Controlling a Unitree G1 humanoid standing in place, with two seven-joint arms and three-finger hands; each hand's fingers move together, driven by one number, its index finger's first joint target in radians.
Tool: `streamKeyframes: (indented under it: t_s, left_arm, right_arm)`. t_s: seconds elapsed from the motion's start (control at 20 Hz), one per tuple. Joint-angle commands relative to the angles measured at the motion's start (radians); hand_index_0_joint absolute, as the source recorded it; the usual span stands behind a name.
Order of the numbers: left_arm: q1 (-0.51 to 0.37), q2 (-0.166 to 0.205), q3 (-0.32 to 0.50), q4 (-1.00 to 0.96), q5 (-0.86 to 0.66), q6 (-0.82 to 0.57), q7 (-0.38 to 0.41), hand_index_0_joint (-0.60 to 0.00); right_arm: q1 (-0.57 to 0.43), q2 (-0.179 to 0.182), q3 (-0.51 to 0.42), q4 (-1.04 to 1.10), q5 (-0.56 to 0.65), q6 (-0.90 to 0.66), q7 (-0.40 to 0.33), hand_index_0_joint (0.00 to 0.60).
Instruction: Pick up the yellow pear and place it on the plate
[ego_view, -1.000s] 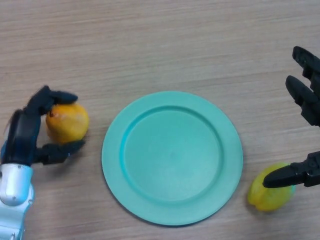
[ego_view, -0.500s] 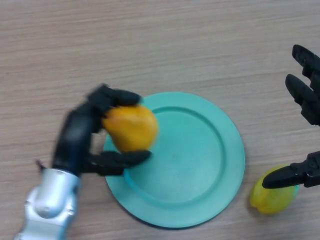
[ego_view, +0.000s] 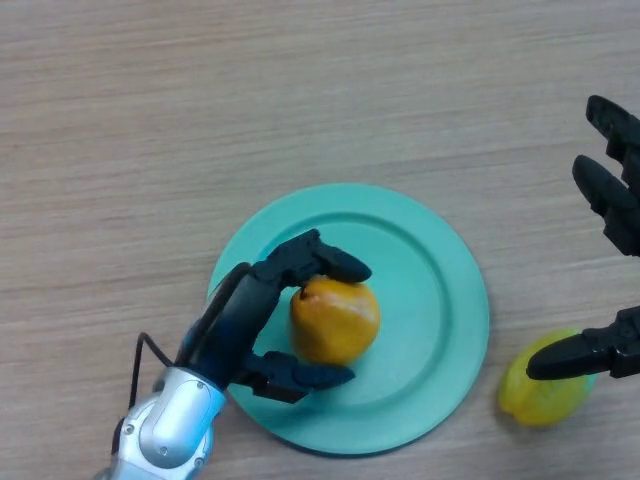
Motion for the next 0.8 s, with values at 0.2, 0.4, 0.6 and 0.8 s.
streamKeyframes:
  t_s: [0.2,0.4,0.6,0.8]
  left_arm:
    - [-0.024,0.009,0.025,-0.051,-0.078,-0.093,0.029,-0.151]
    - [-0.037,0.009,0.058,-0.029,0.056,-0.052,0.070,0.000]
    - [-0.035,0.009,0.091,-0.058,0.124,-0.055,0.069,0.000]
    - [-0.016,0.014,0.165,-0.190,0.129,-0.031,0.006,0.000]
  right_arm:
    - [-0.017,-0.037,-0.070,-0.078,0.031,-0.066,-0.003,0.000]
    - [-0.019,-0.035,-0.076,-0.096,0.045,-0.033,-0.003,0.000]
    - [-0.018,-0.034,-0.071,-0.104,0.043,-0.034,-0.005,0.000]
    - [-0.021,-0.034,-0.069,-0.103,0.047,-0.046,-0.010,0.000]
